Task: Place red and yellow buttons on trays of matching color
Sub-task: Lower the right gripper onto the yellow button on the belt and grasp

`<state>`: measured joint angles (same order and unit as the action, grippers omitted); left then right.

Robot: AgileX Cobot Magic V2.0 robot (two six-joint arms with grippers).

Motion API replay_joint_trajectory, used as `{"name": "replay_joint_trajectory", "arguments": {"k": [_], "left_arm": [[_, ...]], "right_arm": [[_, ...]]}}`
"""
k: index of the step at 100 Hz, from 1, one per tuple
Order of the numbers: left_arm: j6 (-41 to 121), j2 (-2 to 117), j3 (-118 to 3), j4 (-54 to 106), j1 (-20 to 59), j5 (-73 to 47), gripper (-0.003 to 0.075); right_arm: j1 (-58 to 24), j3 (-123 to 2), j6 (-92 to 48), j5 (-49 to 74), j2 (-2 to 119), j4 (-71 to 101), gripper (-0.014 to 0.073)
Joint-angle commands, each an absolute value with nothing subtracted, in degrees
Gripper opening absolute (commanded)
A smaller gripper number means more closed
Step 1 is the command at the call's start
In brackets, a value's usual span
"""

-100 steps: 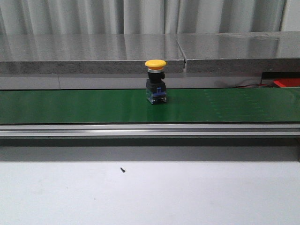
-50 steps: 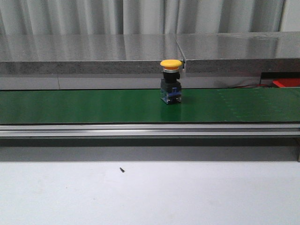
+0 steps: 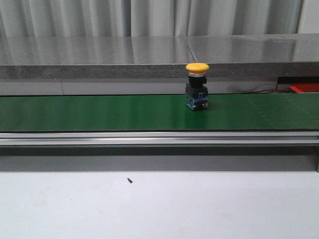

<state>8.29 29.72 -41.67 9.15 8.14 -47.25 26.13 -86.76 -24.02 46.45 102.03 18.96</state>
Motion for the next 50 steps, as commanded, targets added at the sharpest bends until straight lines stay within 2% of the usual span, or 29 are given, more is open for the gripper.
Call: {"name": "replay_joint_trajectory", "arguments": {"k": [1,29,50], "left_arm": [[7.82,29.92,-43.21,9.77,8.65,-43.14,-0.0019],[7.82,29.92,-43.21,9.77,8.65,-43.14,-0.0019],[7.82,29.92,-43.21,9.77,8.65,-43.14,-0.0019]], "right_arm": [[25.16,-84.09,-24.11,43.21,95.56,20.79,0.0443],[18.12,-73.75,-24.11,41.51,84.52,23.83,0.0443],[10.58,-72.23,-24.11,43.56,81.79,24.35,0.0443]]}}
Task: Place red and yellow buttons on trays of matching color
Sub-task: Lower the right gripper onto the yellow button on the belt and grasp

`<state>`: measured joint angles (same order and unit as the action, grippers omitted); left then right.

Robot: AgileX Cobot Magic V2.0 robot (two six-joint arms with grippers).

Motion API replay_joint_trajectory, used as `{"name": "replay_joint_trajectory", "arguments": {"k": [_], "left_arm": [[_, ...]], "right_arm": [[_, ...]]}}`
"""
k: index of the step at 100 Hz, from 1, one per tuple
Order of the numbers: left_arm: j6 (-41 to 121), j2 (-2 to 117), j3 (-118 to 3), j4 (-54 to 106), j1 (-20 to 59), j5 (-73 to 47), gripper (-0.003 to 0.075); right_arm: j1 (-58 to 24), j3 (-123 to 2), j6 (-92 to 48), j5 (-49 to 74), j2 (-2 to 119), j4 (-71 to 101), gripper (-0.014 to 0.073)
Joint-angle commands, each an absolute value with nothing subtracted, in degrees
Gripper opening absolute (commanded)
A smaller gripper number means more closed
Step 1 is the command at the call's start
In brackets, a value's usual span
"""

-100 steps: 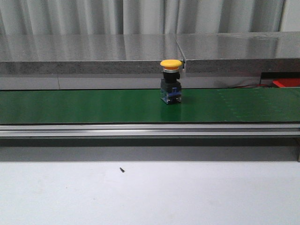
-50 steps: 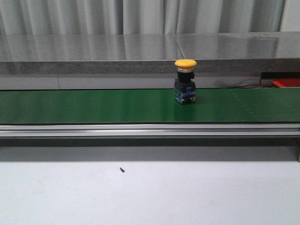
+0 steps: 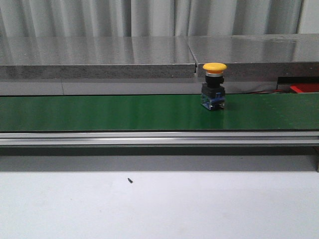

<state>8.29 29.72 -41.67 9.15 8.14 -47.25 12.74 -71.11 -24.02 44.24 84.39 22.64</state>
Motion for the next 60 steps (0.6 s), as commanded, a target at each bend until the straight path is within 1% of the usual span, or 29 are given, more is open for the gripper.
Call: {"name": "replay_joint_trajectory", "arguments": {"k": [1,19,38,43,56,60], "left_arm": [[7.82,29.92,-43.21,9.77,8.65,-43.14,-0.0019],[7.82,29.92,-43.21,9.77,8.65,-43.14,-0.0019],[7.82,29.92,-43.21,9.77,8.65,-43.14,-0.0019],[7.82,29.92,-43.21,9.77,8.65,-43.14,-0.0019],[7.82,29.92,-43.21,9.77,8.65,-43.14,-0.0019],[7.82,29.92,-43.21,9.77,8.65,-43.14,-0.0019]], "right_arm": [[10.09,-72.23,-24.11,43.71,81.79,24.35,0.0443],[4.09,-72.23,-24.11,45.02,81.87,24.41,0.0443],[-0.06,-72.23,-24.11,45.36,82.3,24.42,0.0451],[-0.87,-72.28,-24.11,45.36,82.74,24.42,0.0468],[-2.44,-72.35,-24.55,45.36,84.17,24.42,0.0546],[-2.77,-72.35,-24.62,45.36,84.76,24.42,0.0556]]}}
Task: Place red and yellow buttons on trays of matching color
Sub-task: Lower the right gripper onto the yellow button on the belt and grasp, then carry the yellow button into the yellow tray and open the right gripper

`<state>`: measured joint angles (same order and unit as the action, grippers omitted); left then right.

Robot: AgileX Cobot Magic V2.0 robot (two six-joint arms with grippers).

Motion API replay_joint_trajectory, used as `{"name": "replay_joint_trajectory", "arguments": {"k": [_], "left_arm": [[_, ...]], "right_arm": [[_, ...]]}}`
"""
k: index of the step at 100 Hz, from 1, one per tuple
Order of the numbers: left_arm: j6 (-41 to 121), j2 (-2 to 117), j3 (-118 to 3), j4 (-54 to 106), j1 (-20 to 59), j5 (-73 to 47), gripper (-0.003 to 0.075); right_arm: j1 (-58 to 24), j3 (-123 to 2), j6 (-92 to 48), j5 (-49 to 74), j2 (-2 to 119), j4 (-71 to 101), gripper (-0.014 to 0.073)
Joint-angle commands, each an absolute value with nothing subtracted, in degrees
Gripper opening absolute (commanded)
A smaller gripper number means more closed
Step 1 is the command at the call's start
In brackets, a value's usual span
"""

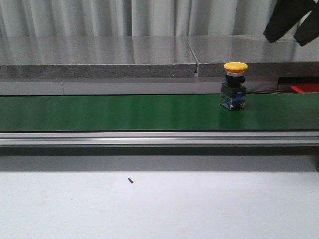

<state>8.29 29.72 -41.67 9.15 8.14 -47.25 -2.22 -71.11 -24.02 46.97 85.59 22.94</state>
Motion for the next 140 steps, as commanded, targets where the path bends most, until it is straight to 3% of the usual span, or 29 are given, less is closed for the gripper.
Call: {"name": "replay_joint_trajectory", "arguments": {"k": [1,31,64,71,91,140], "left_arm": [[7.82,29.92,-43.21,9.77,8.65,-43.14,-0.0019],[7.82,29.92,-43.21,9.77,8.65,-43.14,-0.0019],[7.82,29.92,-43.21,9.77,8.65,-43.14,-0.0019],[7.82,29.92,-43.21,9.77,8.65,-43.14,-0.0019],[7.82,29.92,-43.21,9.77,8.65,-43.14,-0.0019],[7.82,29.92,-43.21,9.77,8.65,-43.14,-0.0019]], "right_arm": [[-2.83,-72.35,-24.62,45.36,84.87,24.42,0.0556],[-2.89,-77.27,-24.77,51.45,91.97,24.37,0.0556],[-2.89,-84.21,-24.77,50.31,100.89,23.51,0.0547],[-2.89,-84.63,-24.77,50.1,101.97,22.62,0.0505],[-2.75,-84.63,-24.77,49.11,102.45,22.48,0.0253],[-0.94,-79.23,-24.09,50.87,91.74,18.74,0.0244]]}}
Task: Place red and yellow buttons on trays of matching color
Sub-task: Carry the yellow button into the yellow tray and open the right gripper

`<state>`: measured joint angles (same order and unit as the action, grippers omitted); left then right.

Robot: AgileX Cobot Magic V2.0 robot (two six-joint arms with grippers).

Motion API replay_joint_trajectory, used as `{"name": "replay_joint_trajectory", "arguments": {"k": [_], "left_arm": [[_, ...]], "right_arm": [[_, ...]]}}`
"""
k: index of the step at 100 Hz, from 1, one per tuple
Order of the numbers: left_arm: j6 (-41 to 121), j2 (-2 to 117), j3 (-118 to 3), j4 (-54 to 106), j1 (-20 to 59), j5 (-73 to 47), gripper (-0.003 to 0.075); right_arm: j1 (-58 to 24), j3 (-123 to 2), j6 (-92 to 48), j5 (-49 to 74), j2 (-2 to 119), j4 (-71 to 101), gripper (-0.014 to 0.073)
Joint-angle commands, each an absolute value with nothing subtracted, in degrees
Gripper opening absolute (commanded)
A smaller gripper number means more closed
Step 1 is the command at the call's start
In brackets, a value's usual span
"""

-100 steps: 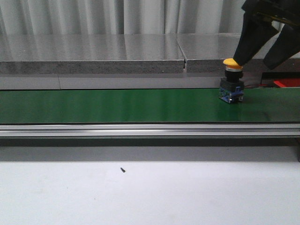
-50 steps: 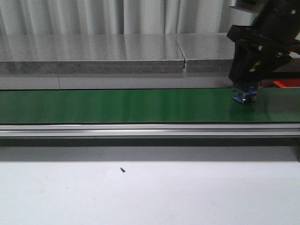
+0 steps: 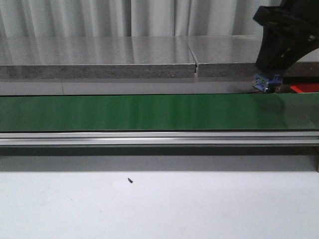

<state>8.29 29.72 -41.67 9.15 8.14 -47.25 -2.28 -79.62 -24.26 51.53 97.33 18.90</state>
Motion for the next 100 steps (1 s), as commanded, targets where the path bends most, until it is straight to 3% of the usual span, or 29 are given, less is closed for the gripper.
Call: {"name": "replay_joint_trajectory", "arguments": {"k": [1,42,69,100], "left_arm": [[7.82,29.92,-43.21,9.77,8.65,-43.14,-0.0019],[7.82,29.92,-43.21,9.77,8.65,-43.14,-0.0019],[7.82,29.92,-43.21,9.77,8.65,-43.14,-0.0019],[7.82,29.92,-43.21,9.77,8.65,-43.14,-0.0019]], "right_arm": [[-0.65,-78.83,-23.96,50.98,91.53,18.67,0.0244],[13.25,-69.48,-16.47,54.9,81.01,10.14,0.0244],[22.48,-68.77,-13.01,53.94,80.45,8.45,0.0244],[24.14,-68.73,-12.49,50.71,84.1,8.69,0.0244]]}}
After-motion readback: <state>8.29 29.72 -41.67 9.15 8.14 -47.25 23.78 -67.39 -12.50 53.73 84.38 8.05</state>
